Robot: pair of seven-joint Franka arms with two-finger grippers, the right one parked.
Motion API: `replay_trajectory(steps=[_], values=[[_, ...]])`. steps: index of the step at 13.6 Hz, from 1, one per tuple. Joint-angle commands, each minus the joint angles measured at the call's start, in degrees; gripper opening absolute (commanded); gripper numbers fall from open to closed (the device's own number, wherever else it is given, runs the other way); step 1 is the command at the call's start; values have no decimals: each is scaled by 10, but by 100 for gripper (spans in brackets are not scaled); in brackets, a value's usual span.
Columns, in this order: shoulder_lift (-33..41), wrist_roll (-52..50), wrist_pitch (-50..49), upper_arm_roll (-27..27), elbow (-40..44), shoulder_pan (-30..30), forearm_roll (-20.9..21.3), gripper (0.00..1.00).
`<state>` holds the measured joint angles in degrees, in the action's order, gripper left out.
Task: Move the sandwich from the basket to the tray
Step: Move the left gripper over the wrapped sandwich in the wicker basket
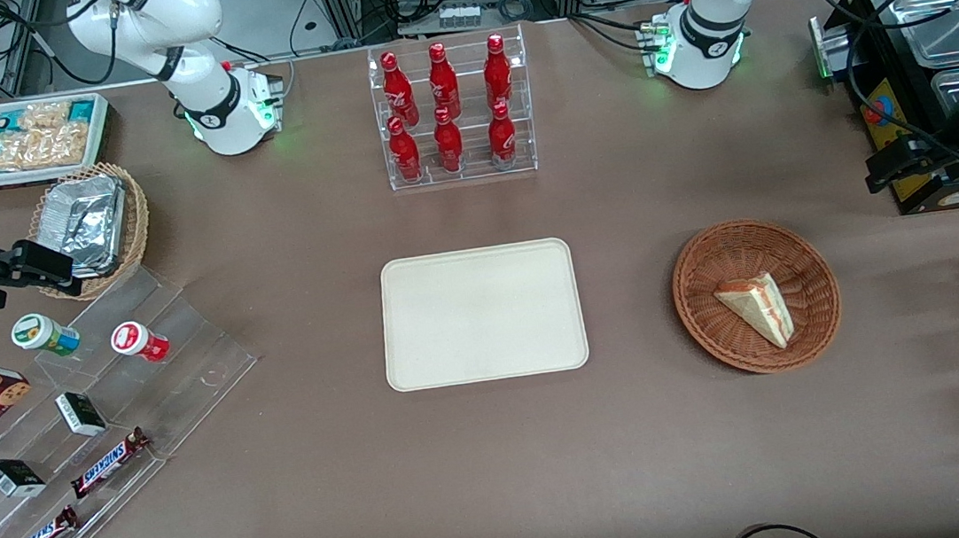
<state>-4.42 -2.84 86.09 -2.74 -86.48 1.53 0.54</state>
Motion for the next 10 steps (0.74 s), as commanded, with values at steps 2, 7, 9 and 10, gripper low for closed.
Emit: replay_trajectory(steps=[2,7,9,10], values=[[2,11,-16,12,16,-5,5,100],[-44,-38,37,24,-13,8,15,100],[-43,-97,116,30,-78,8,10,100],[-45,-135,163,30,-113,8,10,100]])
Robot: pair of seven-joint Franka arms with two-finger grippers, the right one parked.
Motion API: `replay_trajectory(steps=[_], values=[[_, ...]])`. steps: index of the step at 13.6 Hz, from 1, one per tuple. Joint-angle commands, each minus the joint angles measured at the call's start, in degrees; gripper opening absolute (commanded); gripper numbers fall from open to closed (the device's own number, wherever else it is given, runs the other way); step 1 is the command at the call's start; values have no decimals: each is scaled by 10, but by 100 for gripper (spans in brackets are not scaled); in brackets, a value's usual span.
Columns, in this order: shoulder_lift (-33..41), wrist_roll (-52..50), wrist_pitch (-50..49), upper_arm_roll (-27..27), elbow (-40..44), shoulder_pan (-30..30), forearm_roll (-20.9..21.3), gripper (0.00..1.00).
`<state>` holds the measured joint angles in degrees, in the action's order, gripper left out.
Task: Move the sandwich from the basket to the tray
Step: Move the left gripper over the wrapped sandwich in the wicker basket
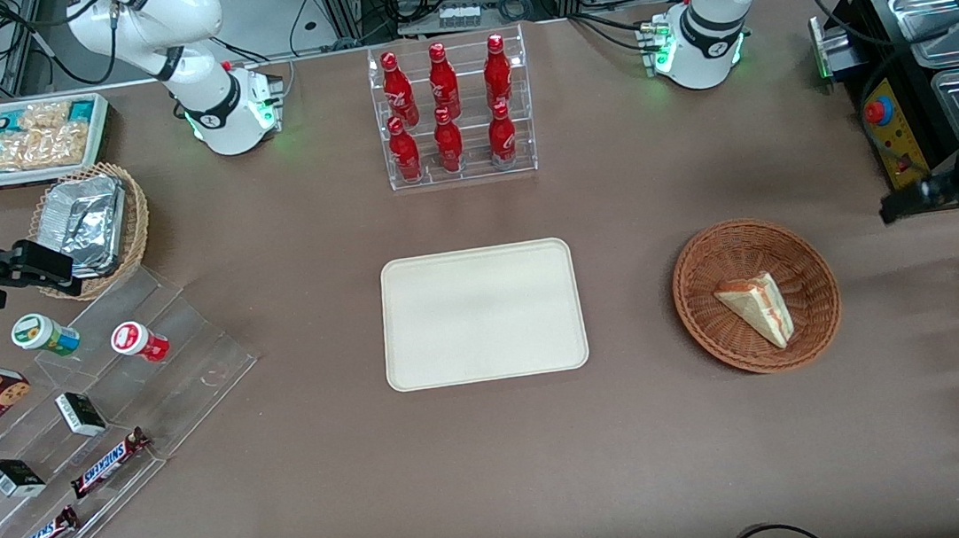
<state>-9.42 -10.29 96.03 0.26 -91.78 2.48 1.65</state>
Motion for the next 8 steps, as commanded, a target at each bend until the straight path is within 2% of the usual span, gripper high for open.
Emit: replay_trajectory(steps=[1,5,8], values=[[1,-104,106,-1,-86,-5,-2,100],[-36,-279,221,-10,-139,-49,-2,100],[-31,-325,280,-11,-200,-69,-1,100]])
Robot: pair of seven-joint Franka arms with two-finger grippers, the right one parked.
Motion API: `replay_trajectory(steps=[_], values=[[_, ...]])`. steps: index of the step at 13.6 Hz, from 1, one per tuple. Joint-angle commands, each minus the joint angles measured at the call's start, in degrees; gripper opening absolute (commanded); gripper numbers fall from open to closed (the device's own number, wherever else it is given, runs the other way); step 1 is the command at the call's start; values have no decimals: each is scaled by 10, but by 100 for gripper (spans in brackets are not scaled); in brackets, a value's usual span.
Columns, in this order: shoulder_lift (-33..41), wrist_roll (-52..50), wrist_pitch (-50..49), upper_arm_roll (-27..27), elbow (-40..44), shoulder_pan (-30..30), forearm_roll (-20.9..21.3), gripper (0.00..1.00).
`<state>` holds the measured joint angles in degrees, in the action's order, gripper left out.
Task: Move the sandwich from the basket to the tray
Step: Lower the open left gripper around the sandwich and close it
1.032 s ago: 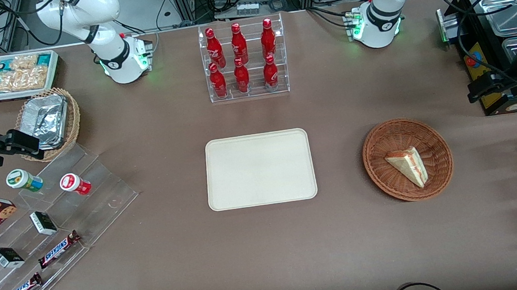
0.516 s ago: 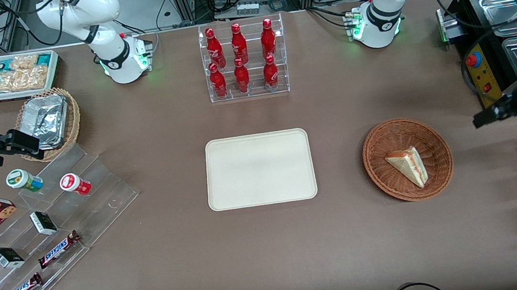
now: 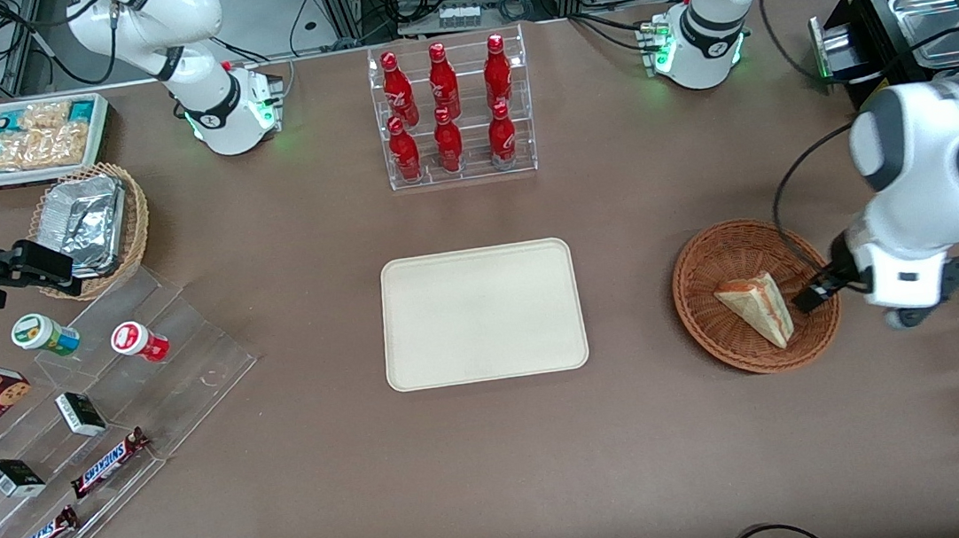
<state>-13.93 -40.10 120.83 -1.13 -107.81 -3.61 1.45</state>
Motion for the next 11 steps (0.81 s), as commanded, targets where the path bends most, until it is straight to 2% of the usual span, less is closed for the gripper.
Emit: replay_trajectory(steps=[1,5,11], values=[[16,-44,57,3,-64,-10,2,100],[35,-76,148,3,-154,-17,8,100],[18,-93,219,3,-180,-18,10,100]])
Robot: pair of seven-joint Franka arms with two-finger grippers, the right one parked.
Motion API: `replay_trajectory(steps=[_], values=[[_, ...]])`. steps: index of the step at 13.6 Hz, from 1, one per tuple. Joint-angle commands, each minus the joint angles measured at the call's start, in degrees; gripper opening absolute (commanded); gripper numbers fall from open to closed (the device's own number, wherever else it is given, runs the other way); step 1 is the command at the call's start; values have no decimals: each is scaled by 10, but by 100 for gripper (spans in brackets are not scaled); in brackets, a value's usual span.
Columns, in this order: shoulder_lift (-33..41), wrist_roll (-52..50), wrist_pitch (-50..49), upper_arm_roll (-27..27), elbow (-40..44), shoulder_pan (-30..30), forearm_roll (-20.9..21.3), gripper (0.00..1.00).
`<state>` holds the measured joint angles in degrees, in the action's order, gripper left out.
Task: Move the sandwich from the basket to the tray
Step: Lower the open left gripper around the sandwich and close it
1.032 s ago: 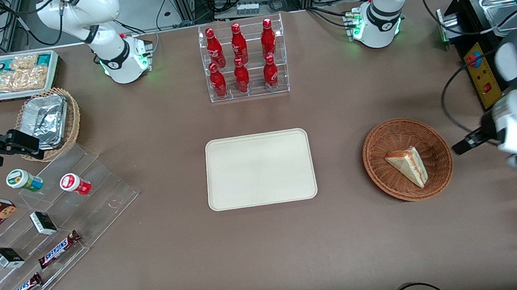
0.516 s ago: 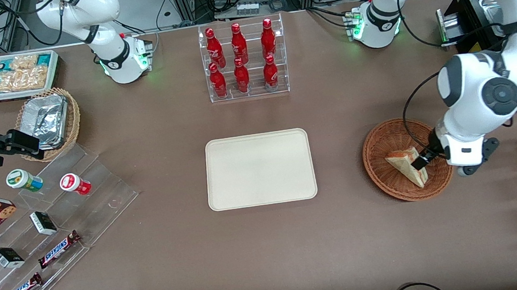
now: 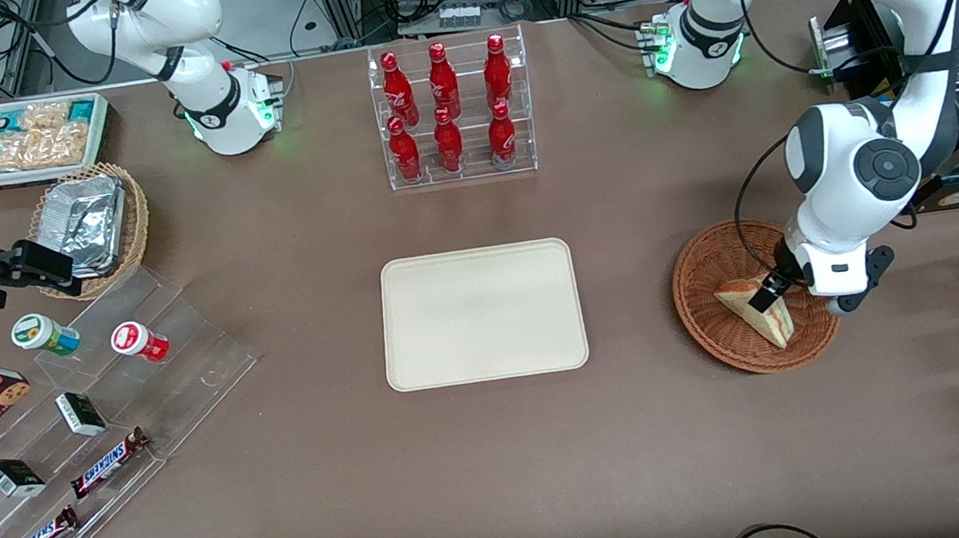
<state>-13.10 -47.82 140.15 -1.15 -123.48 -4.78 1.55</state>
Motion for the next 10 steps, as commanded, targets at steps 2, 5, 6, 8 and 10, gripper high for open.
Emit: replay_trajectory(steps=[2,5,6,8,10], values=[[-3,-15,35,4,-23,-9,10,98],[-13,-13,36,4,-21,-10,11,54],[-13,-13,36,4,-19,-10,10,20],[-12,-10,36,4,-18,-10,11,0],[-9,-6,27,4,-7,-10,18,0]])
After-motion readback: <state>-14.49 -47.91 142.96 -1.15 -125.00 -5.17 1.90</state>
